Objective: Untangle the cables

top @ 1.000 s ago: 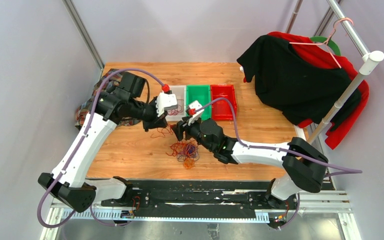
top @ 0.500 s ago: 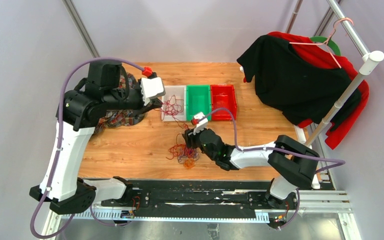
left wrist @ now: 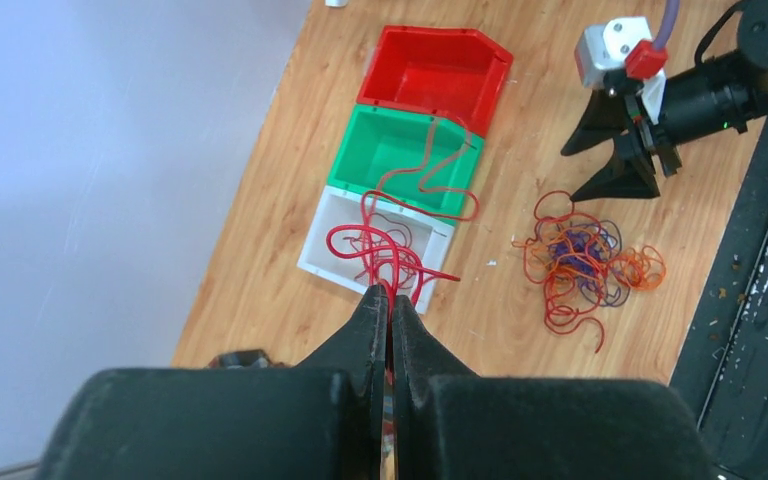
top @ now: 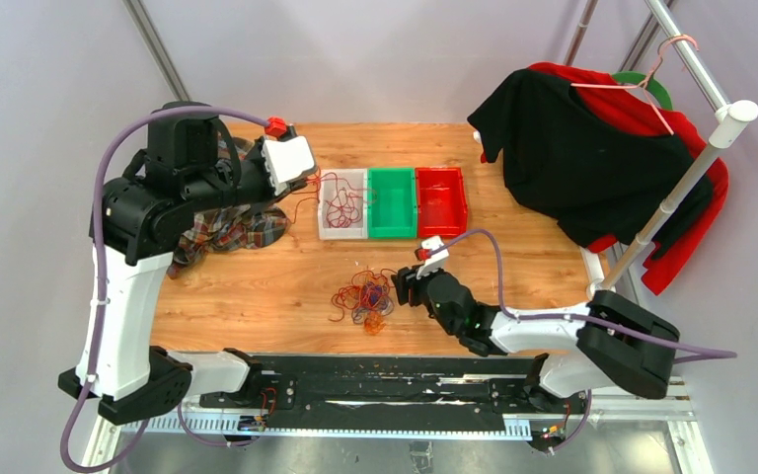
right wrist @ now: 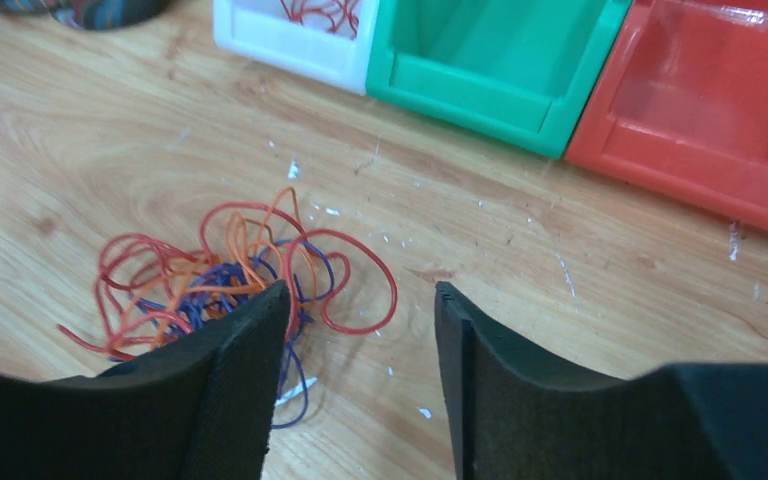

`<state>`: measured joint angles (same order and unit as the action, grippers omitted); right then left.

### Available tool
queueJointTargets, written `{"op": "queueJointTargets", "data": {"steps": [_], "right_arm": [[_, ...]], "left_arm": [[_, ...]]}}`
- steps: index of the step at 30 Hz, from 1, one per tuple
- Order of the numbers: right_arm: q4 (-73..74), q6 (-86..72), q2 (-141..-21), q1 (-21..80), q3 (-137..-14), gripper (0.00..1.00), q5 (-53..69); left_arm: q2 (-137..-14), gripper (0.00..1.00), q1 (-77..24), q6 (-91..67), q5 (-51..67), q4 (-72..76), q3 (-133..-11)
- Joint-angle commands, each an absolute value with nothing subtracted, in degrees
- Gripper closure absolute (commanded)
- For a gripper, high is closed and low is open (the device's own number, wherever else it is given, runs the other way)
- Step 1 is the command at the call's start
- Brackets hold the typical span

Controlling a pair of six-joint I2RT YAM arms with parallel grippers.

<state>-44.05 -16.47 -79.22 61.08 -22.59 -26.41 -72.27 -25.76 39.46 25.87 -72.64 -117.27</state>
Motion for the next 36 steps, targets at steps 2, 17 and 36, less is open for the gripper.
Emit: {"op": "queueJointTargets", "data": {"steps": [2,17,36], "right_arm": [[-40.2,-13.6,-72.1,60.9,-26.4,0.39,-27.5],[-34.8,-8.2,-66.8,60.4,-33.5,0.3,-28.0],[-31.6,-9.8,-62.0,56.2,-28.8,0.32,-32.1]], "left_arm": [[-72.0,1.0,-26.1,40.5,28.3,-72.7,-114.9],[-73.3,0.99,-26.2,31.0,11.9,-51.2,-92.3],[-101.0,1.0,-26.1,24.9,-10.1,-26.4,-90.4]]}}
